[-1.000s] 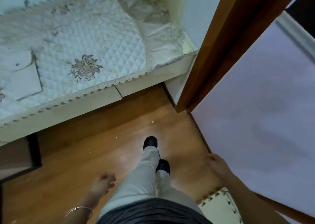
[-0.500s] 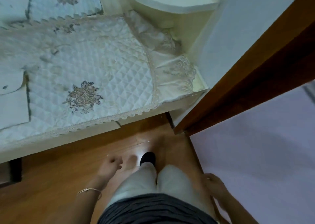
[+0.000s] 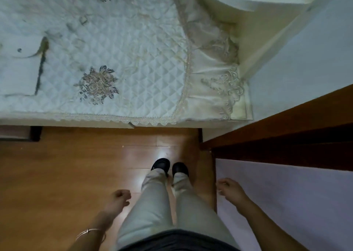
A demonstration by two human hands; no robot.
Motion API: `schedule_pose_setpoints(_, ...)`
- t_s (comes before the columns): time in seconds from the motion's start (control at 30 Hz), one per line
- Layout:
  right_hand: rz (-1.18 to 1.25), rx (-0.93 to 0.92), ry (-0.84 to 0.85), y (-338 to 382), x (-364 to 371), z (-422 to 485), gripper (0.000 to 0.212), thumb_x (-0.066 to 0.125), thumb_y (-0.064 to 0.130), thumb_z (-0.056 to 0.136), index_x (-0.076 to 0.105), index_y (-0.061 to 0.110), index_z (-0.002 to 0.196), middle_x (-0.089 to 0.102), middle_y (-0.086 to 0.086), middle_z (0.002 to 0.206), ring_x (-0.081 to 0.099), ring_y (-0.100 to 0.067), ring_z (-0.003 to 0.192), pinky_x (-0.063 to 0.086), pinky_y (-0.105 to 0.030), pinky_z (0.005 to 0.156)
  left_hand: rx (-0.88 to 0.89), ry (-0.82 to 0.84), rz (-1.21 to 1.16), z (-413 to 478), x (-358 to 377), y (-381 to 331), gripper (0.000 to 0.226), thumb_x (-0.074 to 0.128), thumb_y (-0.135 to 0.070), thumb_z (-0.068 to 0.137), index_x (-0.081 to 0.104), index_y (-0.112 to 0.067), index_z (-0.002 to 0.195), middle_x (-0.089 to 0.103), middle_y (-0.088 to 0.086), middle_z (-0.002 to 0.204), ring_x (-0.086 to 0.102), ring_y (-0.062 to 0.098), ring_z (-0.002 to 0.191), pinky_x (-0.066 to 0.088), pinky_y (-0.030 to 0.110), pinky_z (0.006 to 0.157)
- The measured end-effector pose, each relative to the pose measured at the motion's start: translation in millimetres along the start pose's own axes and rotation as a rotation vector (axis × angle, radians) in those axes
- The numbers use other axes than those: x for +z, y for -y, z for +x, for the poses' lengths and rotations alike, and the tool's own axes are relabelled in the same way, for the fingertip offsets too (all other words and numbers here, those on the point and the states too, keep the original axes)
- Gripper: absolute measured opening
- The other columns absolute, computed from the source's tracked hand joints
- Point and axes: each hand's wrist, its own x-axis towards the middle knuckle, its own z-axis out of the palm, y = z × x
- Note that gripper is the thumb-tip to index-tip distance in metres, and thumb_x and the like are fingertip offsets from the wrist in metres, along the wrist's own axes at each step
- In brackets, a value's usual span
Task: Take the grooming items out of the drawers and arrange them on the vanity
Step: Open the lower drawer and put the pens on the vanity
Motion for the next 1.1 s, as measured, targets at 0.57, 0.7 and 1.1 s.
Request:
schedule_pose_setpoints(0.57, 0.476, -0.013, 0.046, 119.5, 25.1, 110.2, 0.030, 0.049, 0.016, 0.092, 0.051, 0.011, 0.121, 0.055, -0.004, 0.109, 0.055, -0.016, 0.097, 0.044, -0.027, 0.084, 0.143, 0.083, -0.311, 116.7, 78.2, -132.6, 0.020, 0.046, -0.015, 0.094, 0.053, -0.013, 0.113, 0.057, 0.003, 0.110, 0.054, 0.019, 0.103, 0.041, 0.033, 0.092)
schedule_pose_setpoints(0.7, 0.750, 0.048, 0.052, 126.5, 28.0, 132.3, 0.009, 0.053, 0.014, 0.089, 0.058, 0.018, 0.096, 0.060, 0.003, 0.092, 0.059, -0.013, 0.085, 0.045, -0.031, 0.088, 0.079, 0.111, -0.515, 144.2, 80.5, -148.9, 0.021, 0.035, -0.001, 0.094, 0.042, -0.021, 0.092, 0.059, 0.002, 0.106, 0.059, 0.012, 0.092, 0.046, 0.028, 0.081)
schedule_pose_setpoints(1.1, 0.833, 0.072, 0.100, 87.8, 38.5, 89.8, 0.014, 0.044, 0.013, 0.095, 0.055, 0.018, 0.088, 0.060, 0.001, 0.099, 0.051, -0.023, 0.112, 0.037, -0.035, 0.099, 0.015, 0.147, -0.548, 104.3, 74.1, -100.1, 0.030, 0.030, 0.000, 0.090, 0.054, -0.017, 0.084, 0.064, -0.003, 0.090, 0.060, 0.010, 0.090, 0.044, 0.024, 0.075)
